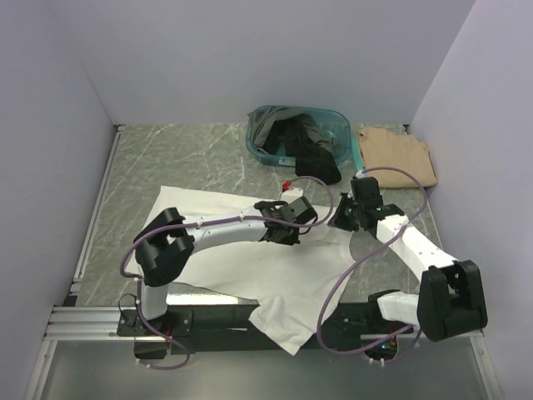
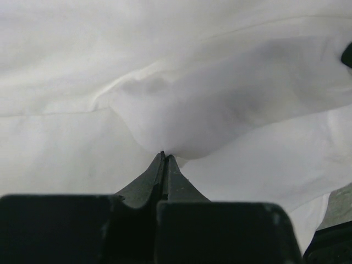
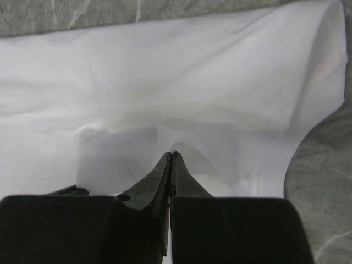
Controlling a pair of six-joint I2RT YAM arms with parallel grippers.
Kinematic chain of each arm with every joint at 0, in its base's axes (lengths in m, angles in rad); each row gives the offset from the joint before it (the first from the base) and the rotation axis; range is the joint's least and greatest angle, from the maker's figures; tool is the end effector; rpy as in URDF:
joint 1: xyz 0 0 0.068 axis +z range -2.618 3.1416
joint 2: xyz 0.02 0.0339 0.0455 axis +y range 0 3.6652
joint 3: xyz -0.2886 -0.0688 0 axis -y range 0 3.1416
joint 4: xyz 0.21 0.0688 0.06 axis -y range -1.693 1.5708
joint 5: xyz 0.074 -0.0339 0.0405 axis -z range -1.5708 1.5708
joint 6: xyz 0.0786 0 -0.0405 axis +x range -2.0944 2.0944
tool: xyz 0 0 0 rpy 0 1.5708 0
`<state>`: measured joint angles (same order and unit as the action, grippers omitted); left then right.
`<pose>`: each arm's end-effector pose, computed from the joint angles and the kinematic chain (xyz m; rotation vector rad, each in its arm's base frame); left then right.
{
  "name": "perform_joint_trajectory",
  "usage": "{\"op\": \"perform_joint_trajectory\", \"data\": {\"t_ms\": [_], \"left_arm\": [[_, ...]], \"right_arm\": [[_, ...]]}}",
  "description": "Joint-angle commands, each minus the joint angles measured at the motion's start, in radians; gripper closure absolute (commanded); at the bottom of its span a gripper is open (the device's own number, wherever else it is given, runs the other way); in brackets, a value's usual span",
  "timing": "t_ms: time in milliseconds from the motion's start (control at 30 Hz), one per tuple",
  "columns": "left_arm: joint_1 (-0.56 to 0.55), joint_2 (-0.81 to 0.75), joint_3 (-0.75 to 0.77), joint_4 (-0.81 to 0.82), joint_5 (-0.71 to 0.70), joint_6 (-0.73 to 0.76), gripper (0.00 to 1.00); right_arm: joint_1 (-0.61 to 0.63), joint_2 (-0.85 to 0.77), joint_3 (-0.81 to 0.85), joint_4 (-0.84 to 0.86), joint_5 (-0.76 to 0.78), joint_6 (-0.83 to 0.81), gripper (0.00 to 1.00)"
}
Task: Fold and stack the t-shirts
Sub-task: Fold the tshirt
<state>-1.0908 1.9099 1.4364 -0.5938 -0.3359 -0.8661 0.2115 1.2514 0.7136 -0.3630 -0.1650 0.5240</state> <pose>0.2085 -0.3444 0.2135 0.1769 2.5677 -0.3053 0.2266 0.0619 0.2127 0.3213 2.5070 0.5111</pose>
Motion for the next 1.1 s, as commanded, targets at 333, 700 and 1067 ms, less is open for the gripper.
{"op": "perform_joint_trajectory", "data": {"t_ms": [333,700,1067], "left_arm": [[0.020,-0.172,-0.171,0.080,0.170,0.095,0.99],[0.020,-0.181,-0.199,0.023,0.207,0.121,0.99],[0.020,-0.202,-0.212,0.003,0.264,0.179,0.35]], "right_arm": [[0.086,-0.202,-0.074,-0.260,0.101,0.022,1.00],[0.126,-0.234,-0.112,-0.312,0.053,0.022,0.99],[0.146,-0.285,-0.112,-0.350,0.019,0.039,0.50]]}}
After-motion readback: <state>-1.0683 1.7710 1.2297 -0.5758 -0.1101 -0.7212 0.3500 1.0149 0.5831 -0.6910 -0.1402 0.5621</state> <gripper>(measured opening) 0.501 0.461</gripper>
